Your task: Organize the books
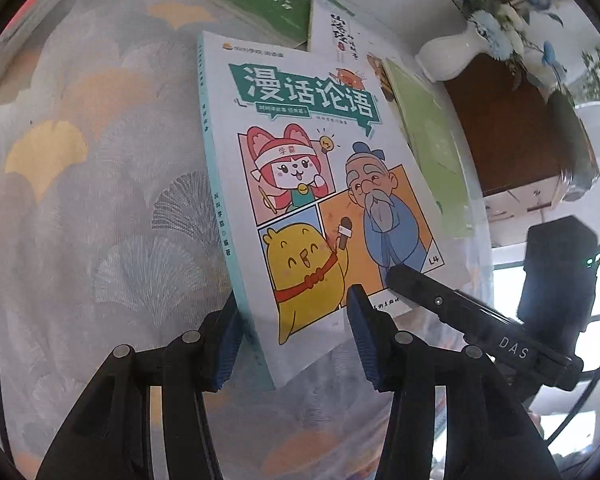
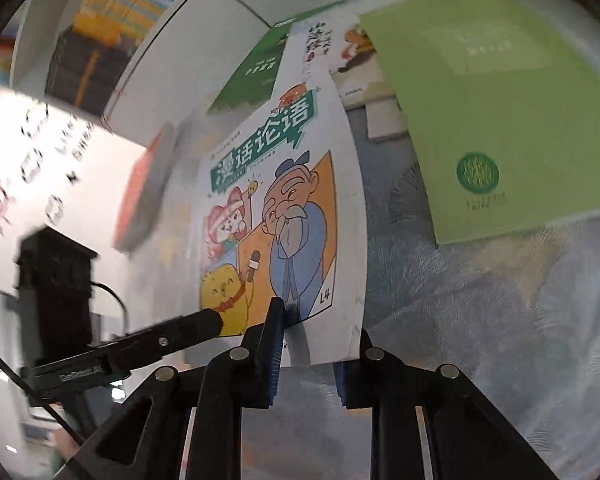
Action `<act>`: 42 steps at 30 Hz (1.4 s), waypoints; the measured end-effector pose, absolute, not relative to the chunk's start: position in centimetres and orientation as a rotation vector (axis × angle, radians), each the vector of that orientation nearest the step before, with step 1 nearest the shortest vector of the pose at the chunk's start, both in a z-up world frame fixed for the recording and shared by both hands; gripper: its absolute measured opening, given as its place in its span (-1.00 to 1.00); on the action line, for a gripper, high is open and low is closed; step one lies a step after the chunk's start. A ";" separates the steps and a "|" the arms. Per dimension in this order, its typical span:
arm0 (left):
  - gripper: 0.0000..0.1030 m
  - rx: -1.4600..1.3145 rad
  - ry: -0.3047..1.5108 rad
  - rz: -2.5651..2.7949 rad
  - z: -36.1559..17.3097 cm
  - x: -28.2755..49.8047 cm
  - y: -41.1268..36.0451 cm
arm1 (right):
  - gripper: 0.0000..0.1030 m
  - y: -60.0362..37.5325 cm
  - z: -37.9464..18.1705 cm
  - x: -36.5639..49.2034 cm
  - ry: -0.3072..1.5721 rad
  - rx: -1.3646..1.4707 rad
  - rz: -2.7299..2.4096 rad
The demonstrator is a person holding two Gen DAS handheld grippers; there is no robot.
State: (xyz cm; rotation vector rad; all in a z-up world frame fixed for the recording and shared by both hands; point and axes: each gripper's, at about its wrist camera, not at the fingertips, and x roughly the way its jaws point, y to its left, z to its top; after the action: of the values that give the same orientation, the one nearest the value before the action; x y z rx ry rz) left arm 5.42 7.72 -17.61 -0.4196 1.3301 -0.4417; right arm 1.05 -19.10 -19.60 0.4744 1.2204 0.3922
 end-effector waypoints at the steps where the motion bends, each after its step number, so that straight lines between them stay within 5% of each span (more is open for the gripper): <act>1: -0.10 -0.402 1.326 -0.439 -17.5 5.3 7.5 | -0.60 -18.7 -19.4 1.1 1.218 0.445 0.380; 19: -0.10 -0.198 1.138 -0.489 -10.2 4.3 10.3 | -0.58 -11.6 -12.3 -1.0 1.011 -0.019 0.394; 30: -0.10 -0.259 0.996 -0.415 -4.9 6.5 20.5 | -0.47 -2.9 -5.1 0.7 0.872 -0.052 0.519; 42: -0.10 -0.293 0.879 -0.290 -4.9 11.0 32.7 | -0.45 10.0 -4.2 7.1 0.797 -0.075 0.631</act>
State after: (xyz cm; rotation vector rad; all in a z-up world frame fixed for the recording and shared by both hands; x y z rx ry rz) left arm 11.04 32.66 -4.90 -0.2934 0.8789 -0.2896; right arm 7.08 10.03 -4.19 -0.0752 0.7969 0.6307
